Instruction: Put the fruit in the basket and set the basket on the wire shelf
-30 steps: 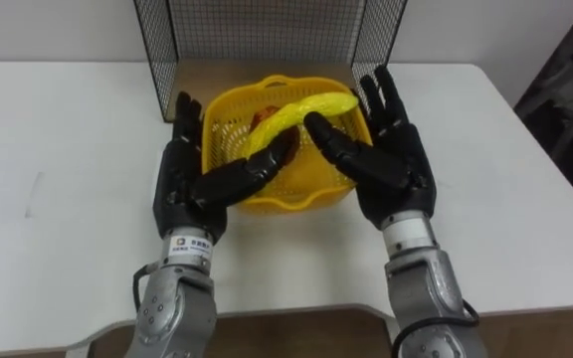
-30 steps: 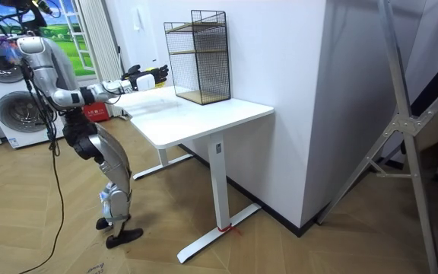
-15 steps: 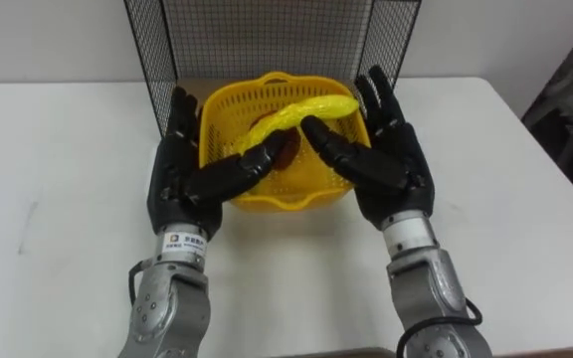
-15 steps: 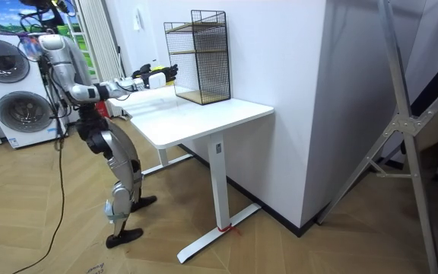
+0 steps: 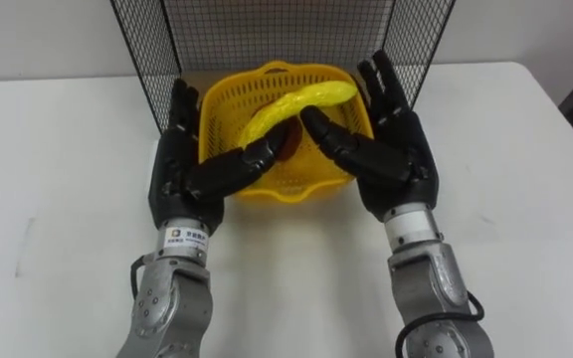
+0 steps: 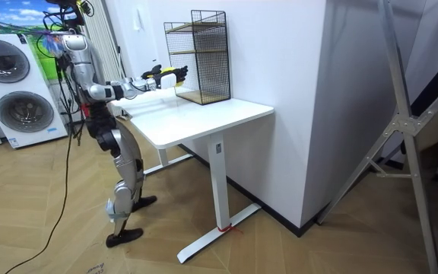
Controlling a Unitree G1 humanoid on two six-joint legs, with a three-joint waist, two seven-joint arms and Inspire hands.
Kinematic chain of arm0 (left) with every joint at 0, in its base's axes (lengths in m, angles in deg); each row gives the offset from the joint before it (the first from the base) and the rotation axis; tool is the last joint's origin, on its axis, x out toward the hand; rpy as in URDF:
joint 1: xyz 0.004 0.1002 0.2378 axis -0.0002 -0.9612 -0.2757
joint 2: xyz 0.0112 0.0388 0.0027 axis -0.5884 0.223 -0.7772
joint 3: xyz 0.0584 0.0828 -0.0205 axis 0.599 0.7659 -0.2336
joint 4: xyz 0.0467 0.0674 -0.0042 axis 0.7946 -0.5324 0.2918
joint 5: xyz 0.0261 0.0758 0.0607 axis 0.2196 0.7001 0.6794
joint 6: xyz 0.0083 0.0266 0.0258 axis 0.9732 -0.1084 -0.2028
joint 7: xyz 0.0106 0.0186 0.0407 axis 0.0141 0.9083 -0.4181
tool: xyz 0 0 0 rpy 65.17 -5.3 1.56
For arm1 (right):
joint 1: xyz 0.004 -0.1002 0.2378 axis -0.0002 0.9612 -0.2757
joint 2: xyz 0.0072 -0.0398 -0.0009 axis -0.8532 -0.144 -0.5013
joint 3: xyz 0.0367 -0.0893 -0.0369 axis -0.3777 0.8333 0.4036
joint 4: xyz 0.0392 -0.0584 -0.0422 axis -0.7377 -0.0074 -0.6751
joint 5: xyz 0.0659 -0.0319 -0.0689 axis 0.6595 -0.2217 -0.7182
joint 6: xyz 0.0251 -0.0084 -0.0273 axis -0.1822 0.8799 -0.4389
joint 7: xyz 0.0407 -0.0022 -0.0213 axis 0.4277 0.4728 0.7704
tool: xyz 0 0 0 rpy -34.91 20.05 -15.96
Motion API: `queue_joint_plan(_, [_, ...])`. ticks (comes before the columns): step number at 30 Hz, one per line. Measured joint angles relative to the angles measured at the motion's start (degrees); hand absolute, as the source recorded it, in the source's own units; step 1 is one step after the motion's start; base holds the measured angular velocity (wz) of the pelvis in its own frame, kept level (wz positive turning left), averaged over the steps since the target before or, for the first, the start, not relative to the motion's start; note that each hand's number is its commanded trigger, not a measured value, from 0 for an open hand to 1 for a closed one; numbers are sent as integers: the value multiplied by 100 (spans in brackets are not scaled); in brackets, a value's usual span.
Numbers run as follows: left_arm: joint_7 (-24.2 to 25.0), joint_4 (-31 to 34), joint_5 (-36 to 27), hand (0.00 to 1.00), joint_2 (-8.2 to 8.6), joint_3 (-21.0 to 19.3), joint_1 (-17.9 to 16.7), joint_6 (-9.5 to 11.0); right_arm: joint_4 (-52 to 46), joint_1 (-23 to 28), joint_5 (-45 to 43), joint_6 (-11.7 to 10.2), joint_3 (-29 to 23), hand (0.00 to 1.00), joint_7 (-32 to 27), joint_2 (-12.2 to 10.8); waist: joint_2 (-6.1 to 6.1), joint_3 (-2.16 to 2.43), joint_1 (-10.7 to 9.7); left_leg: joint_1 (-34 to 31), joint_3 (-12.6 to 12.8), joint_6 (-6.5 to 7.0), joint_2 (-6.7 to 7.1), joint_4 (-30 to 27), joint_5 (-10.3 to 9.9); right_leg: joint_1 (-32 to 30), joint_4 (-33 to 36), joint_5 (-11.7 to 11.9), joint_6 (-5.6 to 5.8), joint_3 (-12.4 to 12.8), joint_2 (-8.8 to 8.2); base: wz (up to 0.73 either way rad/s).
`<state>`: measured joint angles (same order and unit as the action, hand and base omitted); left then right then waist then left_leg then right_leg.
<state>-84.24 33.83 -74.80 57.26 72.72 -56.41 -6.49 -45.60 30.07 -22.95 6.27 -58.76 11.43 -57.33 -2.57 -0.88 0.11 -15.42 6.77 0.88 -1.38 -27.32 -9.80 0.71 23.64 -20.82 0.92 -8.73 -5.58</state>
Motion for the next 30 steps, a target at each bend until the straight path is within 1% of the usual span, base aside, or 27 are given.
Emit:
queue_joint_plan(2, [0, -1, 0, 0, 2, 5, 0, 0, 0, -1, -25, -55, 0, 0, 0, -15, 23, -16, -22, 13, -53, 10, 32, 7, -7, 31, 13, -18, 30, -77, -37, 14])
queue_joint_plan(3, [0, 0, 0, 0, 2, 14, 1, 2, 0, -3, -67, -83, 0, 0, -1, -29, 29, -20, -37, 15, -74, 20, 74, 9, -13, 23, 32, -34, 56, -90, -59, 11])
queue_joint_plan(4, [0, 0, -1, 0, 2, 12, 1, 7, 0, -6, -86, -105, 0, 0, -1, -48, 1, -30, -26, 15, -66, 39, 134, 6, -30, 16, 56, -105, 60, -121, -124, 10])
queue_joint_plan(5, [0, -1, -1, 0, 3, 20, 1, 16, 0, -14, -104, -121, -1, 0, -2, -51, -20, -47, -33, 14, -63, 67, 205, -22, -52, 15, 113, -183, 88, -142, -203, 9])
queue_joint_plan(6, [0, 0, -1, 0, 1, 28, 2, 16, 0, -15, -101, -125, -1, 0, -11, -49, -19, -46, -41, 13, -55, 90, 231, -35, -66, 19, 128, -212, 119, -130, -232, 7])
queue_joint_plan(7, [0, 0, -1, 0, 1, 36, 16, 16, -2, -23, -101, -162, -2, 0, -50, -43, -22, -43, -26, 18, -40, 141, 293, -50, -98, 13, 170, -240, 168, -98, -300, 0])
queue_joint_plan(8, [0, 0, 0, 0, 3, 43, 48, 16, -50, -28, -101, -176, -3, 0, -71, -32, -24, -39, -31, 19, -18, 216, 365, -40, -156, -24, 313, -280, 238, -79, -407, 0])
queue_joint_plan(9, [0, 1, 0, 0, 3, 46, 59, 17, -82, -29, -108, -176, -3, 0, -87, -32, -29, -37, -34, 19, -2, 260, 422, -46, -212, -63, 470, -314, 289, -82, -473, 0])
queue_joint_plan(10, [-4, 1, 0, 0, 10, 53, 66, 18, -128, -43, -120, -190, -2, 0, -126, -29, -38, -33, -73, 40, 53, 371, 522, -63, -279, -269, 1040, -338, 333, -60, -630, 15])
queue_joint_plan(11, [-10, 0, -8, 0, 2, 74, 66, 17, -128, -46, -149, -196, -1, 0, -169, -30, -45, -38, -193, 96, 95, 453, 640, -140, -326, -574, 1893, -233, 313, -30, -849, 21])
queue_joint_plan(12, [-14, 1, -12, 0, 6, 88, 68, 18, -128, -45, -150, -197, -2, 0, -188, -29, -54, -42, -233, 140, 100, 505, 703, -181, -361, -720, 2270, -111, 319, 64, -940, 24])
queue_joint_plan(13, [-23, 0, -8, 0, 5, 108, 70, 19, -128, -46, -158, -208, -2, 0, -225, -30, -52, -45, -277, 272, 102, 589, 778, -227, -461, -950, 2895, 230, 283, 228, -1033, 5])
queue_joint_plan(14, [-25, 0, -1, 0, 9, 110, 85, 22, -128, -47, -171, -228, -3, 0, -230, -34, -9, -55, -276, 417, 94, 643, 781, -217, -531, -1159, 3328, 693, 223, 372, -1030, 0])
queue_joint_plan(15, [-25, -2, -1, 0, 8, 119, 85, 21, -128, -47, -183, -234, -3, 0, -229, -41, 24, -58, -278, 501, 81, 669, 767, -192, -563, -1226, 3473, 899, 221, 411, -1015, -14])
queue_joint_plan(16, [-32, -13, -1, 0, 13, 150, 79, 20, -121, -46, -202, -255, -30, 0, -220, -53, 91, -83, -298, 626, 59, 701, 711, -126, -605, -1321, 3562, 943, 215, 399, -939, -17])
queue_joint_plan(17, [-31, -12, -1, 0, 13, 151, 81, 21, -120, -47, -225, -274, -43, 0, -211, -54, 135, -88, -289, 653, 59, 706, 667, -112, -628, -1396, 3520, 835, 236, 407, -868, -17])
queue_joint_plan(18, [-31, -11, -1, 0, 10, 138, 84, 26, -119, -45, -230, -294, -47, 0, -155, -49, 226, -121, -290, 687, 61, 720, 566, -75, -643, -1507, 3266, 607, 272, 396, -671, -10])
queue_joint_plan(19, [-28, -12, -2, 0, -2, 134, 90, 26, -113, -41, -244, -286, -48, 0, -126, -35, 237, -115, -306, 714, 81, 743, 539, 5, -628, -1559, 2769, 475, 311, 395, -522, -3])
queue_joint_plan(20, [-25, -12, -2, 0, -2, 135, 94, 26, -113, -41, -245, -283, -55, 0, -114, -28, 240, -112, -309, 717, 85, 745, 533, 18, -627, -1555, 2456, 438, 302, 372, -464, 0])
queue_joint_plan(21, [-20, -13, 4, 0, -3, 135, 112, 20, -112, -41, -210, -277, -71, 0, -104, -30, 232, -108, -316, 737, 86, 749, 533, 57, -628, -1496, 1768, 433, 287, 344, -352, 0])
queue_joint_plan(22, [-14, -17, 5, 0, -11, 134, 155, -9, -96, -49, -177, -267, -75, 0, -104, -15, 222, -110, -295, 787, 87, 748, 535, 115, -629, -1374, 1101, 498, 263, 362, -222, 0])
queue_joint_plan(23, [3, -32, 6, 0, -61, 125, 269, -32, -74, -97, -161, -230, -87, 0, -106, 6, 201, -116, -270, 789, 95, 741, 561, 179, -624, -1319, 630, 808, 195, 360, -118, 0])
queue_joint_plan(24, [8, -52, 6, 0, -56, 113, 318, -50, -65, -122, -162, -201, -92, 0, -107, 40, 231, -123, -272, 786, 87, 730, 550, 199, -617, -1295, 576, 838, 189, 320, -96, -8])
queue_joint_plan(25, [8, -52, 7, 0, -76, 91, 384, -74, -30, -171, -157, -150, -93, 0, -126, 50, 261, -120, -252, 785, 99, 705, 517, 276, -589, -1284, 445, 937, 152, 262, -52, -11])
queue_joint_plan(27, [7, -51, 26, 0, -77, 67, 472, -111, -29, -190, -157, -126, -94, 0, -199, 50, 220, -87, -242, 813, 103, 669, 480, 391, -525, -1243, 297, 1029, 114, 227, -10, -9])
queue_joint_plan(28, [7, -51, 121, 0, -69, 49, 487, -119, -41, -190, -157, -111, -94, 0, -236, 49, 211, -70, -243, 851, 112, 655, 436, 423, -519, -1172, 196, 1072, 94, 221, 42, -10])
queue_joint_plan(30, [4, -49, 132, 0, -64, 35, 546, -130, -67, -193, -158, -91, -93, 0, -277, 43, 197, -58, -246, 904, 131, 624, 386, 482, -507, -1089, 62, 1136, 60, 202, 99, -8])
